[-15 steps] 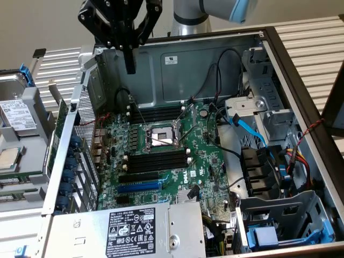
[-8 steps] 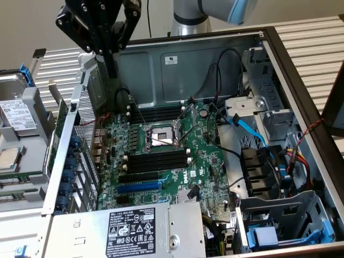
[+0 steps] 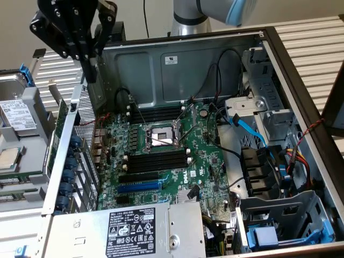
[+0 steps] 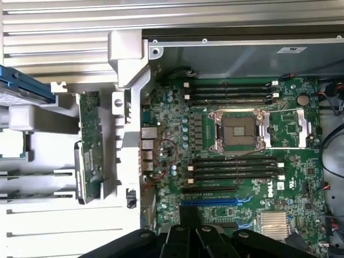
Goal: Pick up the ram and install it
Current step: 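Reach for the ram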
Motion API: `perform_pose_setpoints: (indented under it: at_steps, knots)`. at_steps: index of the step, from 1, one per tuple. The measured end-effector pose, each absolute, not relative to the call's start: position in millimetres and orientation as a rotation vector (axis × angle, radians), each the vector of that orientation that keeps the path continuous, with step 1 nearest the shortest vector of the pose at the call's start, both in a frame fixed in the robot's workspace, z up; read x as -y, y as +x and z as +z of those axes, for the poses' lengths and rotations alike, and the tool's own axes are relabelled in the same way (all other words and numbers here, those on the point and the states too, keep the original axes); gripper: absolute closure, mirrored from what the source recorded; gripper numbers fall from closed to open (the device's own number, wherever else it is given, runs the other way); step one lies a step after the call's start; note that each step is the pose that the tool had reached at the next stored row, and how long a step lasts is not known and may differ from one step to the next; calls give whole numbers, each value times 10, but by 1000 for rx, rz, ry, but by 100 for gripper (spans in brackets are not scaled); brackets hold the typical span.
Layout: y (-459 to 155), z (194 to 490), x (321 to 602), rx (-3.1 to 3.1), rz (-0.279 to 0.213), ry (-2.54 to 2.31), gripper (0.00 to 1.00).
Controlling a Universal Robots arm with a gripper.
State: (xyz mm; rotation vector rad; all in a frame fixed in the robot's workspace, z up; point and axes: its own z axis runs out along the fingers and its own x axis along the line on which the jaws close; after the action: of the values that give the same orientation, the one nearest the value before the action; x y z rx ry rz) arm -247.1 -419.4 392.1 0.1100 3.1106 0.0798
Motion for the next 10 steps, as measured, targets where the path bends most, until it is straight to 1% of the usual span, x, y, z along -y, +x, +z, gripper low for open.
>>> perform_pose_setpoints:
  at_steps: [10]
  knots:
    - [-2926, 3917, 4242, -3111, 80, 110, 89]
